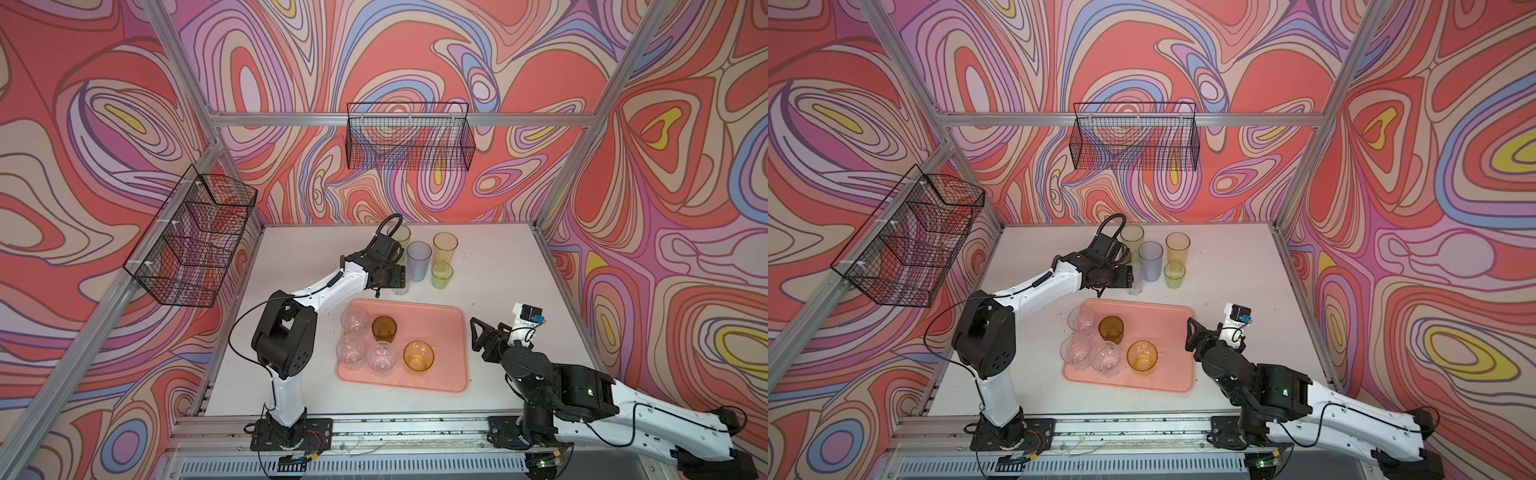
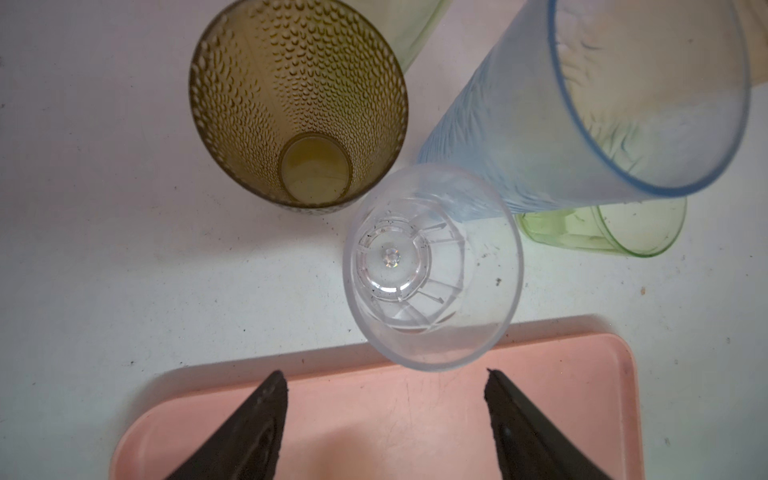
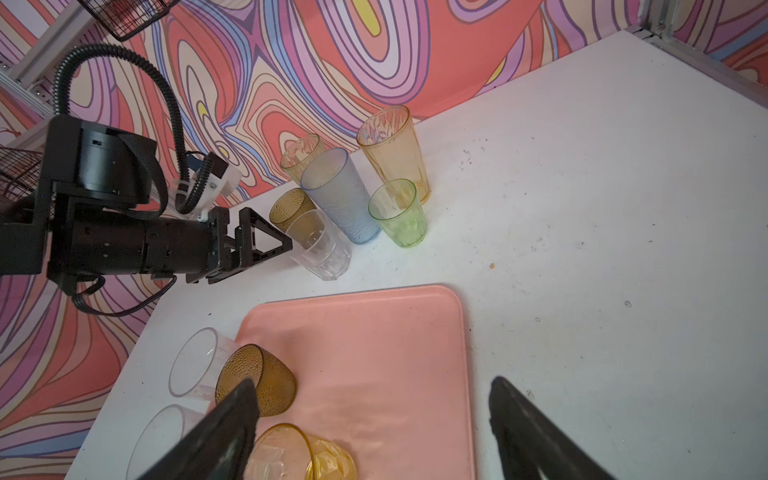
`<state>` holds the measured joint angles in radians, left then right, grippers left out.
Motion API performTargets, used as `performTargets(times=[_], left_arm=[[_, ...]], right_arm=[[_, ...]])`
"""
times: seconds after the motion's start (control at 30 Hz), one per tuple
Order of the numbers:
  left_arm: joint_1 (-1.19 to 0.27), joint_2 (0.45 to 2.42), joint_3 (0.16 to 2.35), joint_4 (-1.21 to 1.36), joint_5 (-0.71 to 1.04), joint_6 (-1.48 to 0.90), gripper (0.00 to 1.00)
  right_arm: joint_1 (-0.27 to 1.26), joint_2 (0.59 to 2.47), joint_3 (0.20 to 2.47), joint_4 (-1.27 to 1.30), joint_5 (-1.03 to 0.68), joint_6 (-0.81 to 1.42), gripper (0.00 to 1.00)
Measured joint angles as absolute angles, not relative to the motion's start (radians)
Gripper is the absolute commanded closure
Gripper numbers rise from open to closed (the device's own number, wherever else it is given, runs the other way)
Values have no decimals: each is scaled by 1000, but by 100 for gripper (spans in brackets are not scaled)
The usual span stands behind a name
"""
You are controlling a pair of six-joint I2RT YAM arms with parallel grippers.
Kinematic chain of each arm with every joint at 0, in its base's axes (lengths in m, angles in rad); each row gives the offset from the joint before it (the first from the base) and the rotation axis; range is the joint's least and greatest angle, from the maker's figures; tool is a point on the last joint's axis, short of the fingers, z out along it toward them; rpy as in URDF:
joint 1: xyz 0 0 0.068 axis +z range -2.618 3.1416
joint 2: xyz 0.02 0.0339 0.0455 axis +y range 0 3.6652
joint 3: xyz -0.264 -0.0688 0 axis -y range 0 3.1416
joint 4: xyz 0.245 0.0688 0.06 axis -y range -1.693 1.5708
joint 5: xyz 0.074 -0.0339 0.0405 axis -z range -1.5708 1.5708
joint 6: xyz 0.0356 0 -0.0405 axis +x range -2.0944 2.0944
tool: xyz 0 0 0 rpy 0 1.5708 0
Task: Place the glasses into the tray
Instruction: 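Withdraw the right gripper while the left gripper reaches toward the clear glass, then lower the left gripper onto the short clear glass and close on its rim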
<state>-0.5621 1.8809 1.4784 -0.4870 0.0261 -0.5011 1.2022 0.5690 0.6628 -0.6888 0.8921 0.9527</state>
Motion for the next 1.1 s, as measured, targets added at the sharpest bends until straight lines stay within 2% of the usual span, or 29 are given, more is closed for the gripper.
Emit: performTargets(times=[0.23, 0.53, 1.1], left_arm=[[-544, 1896, 1494, -485, 41, -508, 37], [-542, 1925, 1541, -486, 34, -508, 53], [-541, 1973, 1577, -517, -23, -500, 63]], right_arm=[[1202, 584, 663, -688, 881, 961, 10], [1202, 584, 663, -680, 878, 968, 10], [1202, 604, 663, -664, 876, 974, 10]])
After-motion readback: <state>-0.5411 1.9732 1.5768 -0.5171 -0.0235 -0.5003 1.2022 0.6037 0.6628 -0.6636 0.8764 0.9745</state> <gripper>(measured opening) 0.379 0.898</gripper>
